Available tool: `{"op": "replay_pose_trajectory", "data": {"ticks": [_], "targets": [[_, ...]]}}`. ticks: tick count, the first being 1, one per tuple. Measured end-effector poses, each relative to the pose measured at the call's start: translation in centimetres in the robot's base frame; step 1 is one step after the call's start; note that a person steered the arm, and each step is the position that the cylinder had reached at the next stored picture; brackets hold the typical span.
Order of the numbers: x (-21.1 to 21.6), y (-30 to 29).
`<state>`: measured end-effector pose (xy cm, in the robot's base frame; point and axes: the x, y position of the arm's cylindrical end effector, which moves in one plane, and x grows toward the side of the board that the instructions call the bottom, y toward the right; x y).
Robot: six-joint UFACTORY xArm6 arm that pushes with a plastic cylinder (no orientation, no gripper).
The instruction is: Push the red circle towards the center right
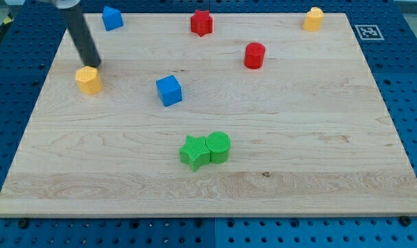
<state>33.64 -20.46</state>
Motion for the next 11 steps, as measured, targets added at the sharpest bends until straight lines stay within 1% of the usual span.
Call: {"op": "replay_pose_trajectory", "data": {"ticks": [1,2,3,4,5,6,7,8,9,10,11], "targets": [[0.0,5.4],[0.2,7.8],[0.2,7.9],[0.1,11.8],[-1.3,19.9],[-1.8,24.6],[-1.8,25.6],[-1.8,29.2],[-0.8,29.4],[-0.6,31.7],[-0.6,35.6]]}}
